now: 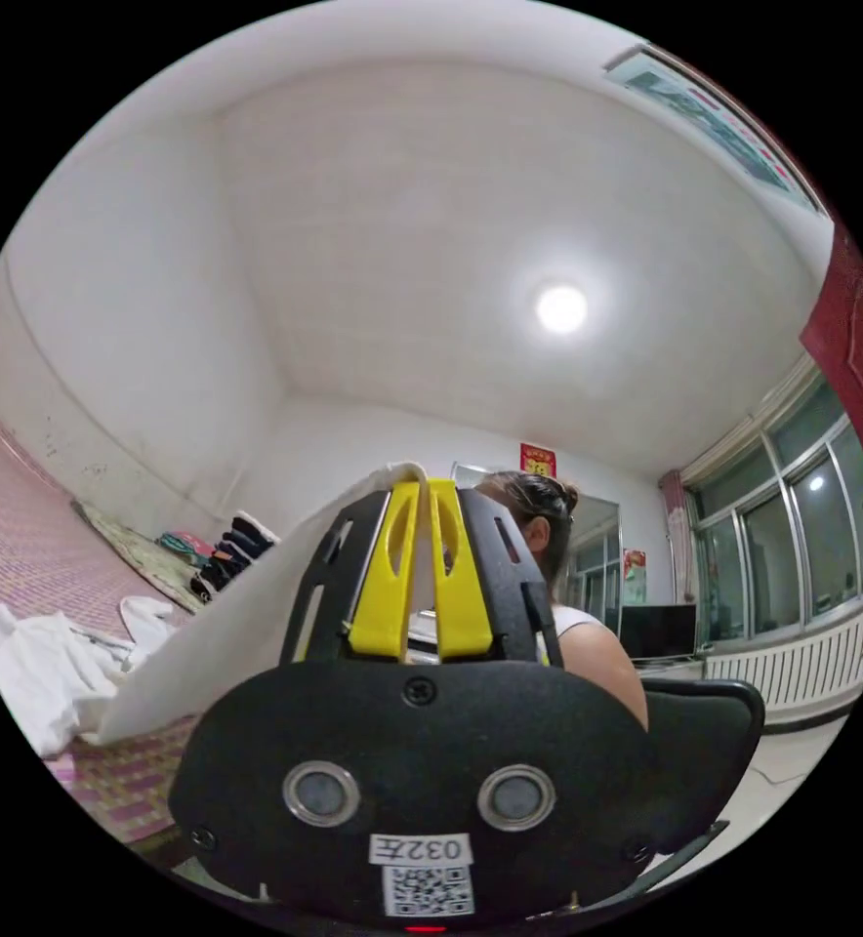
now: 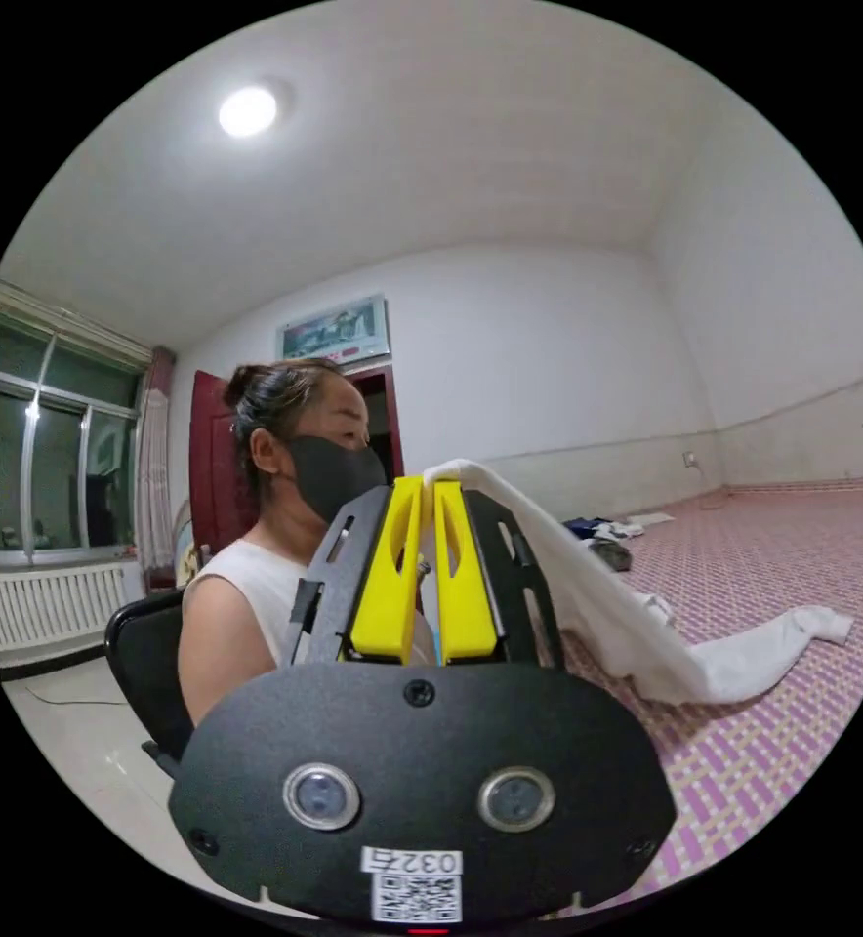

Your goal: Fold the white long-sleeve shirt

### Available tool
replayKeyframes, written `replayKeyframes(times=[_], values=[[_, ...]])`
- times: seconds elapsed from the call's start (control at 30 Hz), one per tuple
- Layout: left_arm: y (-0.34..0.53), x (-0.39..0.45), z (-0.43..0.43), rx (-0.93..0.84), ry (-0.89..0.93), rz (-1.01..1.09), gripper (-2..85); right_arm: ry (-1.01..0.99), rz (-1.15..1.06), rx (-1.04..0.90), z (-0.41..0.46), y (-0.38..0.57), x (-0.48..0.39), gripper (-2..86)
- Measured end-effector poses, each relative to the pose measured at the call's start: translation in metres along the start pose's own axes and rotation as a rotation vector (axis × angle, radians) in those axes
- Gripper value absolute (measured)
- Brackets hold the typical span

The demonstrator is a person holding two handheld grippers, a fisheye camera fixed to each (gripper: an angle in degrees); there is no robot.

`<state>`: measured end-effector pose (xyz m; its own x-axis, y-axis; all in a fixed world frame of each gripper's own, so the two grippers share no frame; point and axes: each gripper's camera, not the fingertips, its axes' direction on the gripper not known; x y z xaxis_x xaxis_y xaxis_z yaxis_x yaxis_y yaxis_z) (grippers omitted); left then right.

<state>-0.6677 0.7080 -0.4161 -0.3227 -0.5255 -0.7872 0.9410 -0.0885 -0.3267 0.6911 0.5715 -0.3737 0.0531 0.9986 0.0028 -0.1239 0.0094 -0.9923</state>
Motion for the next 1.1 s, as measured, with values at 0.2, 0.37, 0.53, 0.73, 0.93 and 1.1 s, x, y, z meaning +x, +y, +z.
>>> replayKeyframes(times=[0.2, 0.37, 0.53, 0.73, 0.93, 1.1], values=[[-0.012, -0.054, 0.033, -0.038, -0.18, -0.068, -1.3, 0.143, 0.143, -0.037, 0.003, 0.001, 0.046, -0.3], [-0.022, -0.285, 0.018, 0.145, -0.307, -0.691, -1.1, 0.346, 0.646, -0.129, 0.015, -0.003, 0.25, -0.5], [-0.23, -0.292, 0.168, 0.077, -0.441, -0.22, -1.1, 0.631, 0.173, -0.081, 0.059, -0.211, 0.215, -0.6], [-0.278, -0.142, 0.232, 0.19, -0.133, 0.325, -1.4, 0.583, -0.222, 0.085, 0.069, -0.283, 0.063, -0.4], [-0.142, -0.129, 0.177, -0.068, -0.29, 0.164, -1.5, 0.522, -0.001, -0.156, 0.066, -0.158, 0.064, -0.2], [0.04, -0.235, 0.084, -0.365, -0.592, -0.504, -1.5, 0.482, 0.595, -0.397, 0.062, 0.035, 0.16, -0.1]])
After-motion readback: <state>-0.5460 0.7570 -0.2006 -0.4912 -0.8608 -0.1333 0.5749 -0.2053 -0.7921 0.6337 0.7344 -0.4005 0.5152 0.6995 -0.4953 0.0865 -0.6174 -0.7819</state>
